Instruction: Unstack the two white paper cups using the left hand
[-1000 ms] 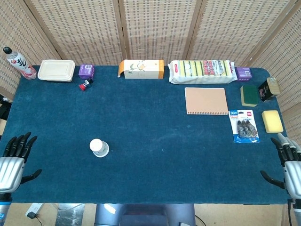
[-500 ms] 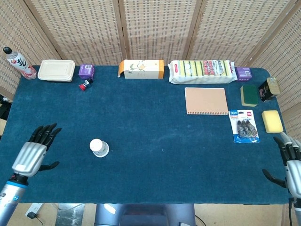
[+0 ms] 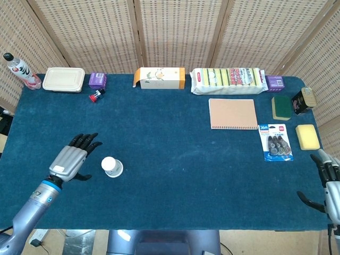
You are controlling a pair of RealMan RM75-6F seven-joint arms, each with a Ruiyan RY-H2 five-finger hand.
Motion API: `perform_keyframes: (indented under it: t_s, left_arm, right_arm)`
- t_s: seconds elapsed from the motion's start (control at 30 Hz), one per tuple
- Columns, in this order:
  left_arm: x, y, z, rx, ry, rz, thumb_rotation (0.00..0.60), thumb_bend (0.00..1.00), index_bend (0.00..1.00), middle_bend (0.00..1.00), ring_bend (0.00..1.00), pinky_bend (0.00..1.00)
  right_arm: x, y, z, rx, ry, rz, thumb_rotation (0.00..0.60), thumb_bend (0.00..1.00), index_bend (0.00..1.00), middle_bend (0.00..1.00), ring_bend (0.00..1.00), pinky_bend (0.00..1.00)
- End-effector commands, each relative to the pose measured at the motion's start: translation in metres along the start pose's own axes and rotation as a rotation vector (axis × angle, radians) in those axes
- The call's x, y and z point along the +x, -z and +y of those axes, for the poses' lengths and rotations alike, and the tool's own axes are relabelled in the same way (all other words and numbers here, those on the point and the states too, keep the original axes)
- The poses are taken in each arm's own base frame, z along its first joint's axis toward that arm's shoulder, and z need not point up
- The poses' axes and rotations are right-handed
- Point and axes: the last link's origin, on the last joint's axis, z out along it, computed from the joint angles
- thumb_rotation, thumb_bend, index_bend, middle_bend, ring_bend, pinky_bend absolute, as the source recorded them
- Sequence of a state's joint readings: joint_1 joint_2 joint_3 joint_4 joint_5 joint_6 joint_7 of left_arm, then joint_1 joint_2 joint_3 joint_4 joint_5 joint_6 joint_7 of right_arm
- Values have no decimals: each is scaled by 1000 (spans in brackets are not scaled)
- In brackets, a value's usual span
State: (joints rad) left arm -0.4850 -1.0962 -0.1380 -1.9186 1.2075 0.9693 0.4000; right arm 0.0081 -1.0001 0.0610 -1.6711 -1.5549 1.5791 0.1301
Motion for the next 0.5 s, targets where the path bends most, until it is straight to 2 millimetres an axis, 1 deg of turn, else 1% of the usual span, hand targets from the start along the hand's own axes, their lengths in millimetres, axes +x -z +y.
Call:
perform_keyframes:
  t_s: [0.03, 0.13, 0.2, 0.4, 0.5]
  left_arm:
    - [-2, -14, 18, -21, 5, -38, 600, 99, 204, 0, 0, 0]
    - [-5, -20, 23, -17, -2, -50, 600, 103, 246, 0, 0, 0]
    - [-7, -22, 27, -16, -9, -59, 600, 107, 258, 0, 0, 0]
    - [-10, -34, 35, 7, -24, -73, 600, 107, 259, 0, 0, 0]
    - [-10, -36, 37, 17, -25, -77, 600, 107, 259, 0, 0, 0]
  right_arm:
    - [2, 0, 1, -2, -5, 4, 600, 228, 32, 0, 0, 0]
    - [3, 0, 2, -2, -10, 7, 600, 228, 32, 0, 0, 0]
    - [4, 0, 2, -3, -12, 8, 600, 228, 32, 0, 0, 0]
    - [5, 0, 3, -3, -18, 6, 600, 228, 32, 0, 0, 0]
    - [5, 0, 4, -4, -20, 6, 600, 228, 33, 0, 0, 0]
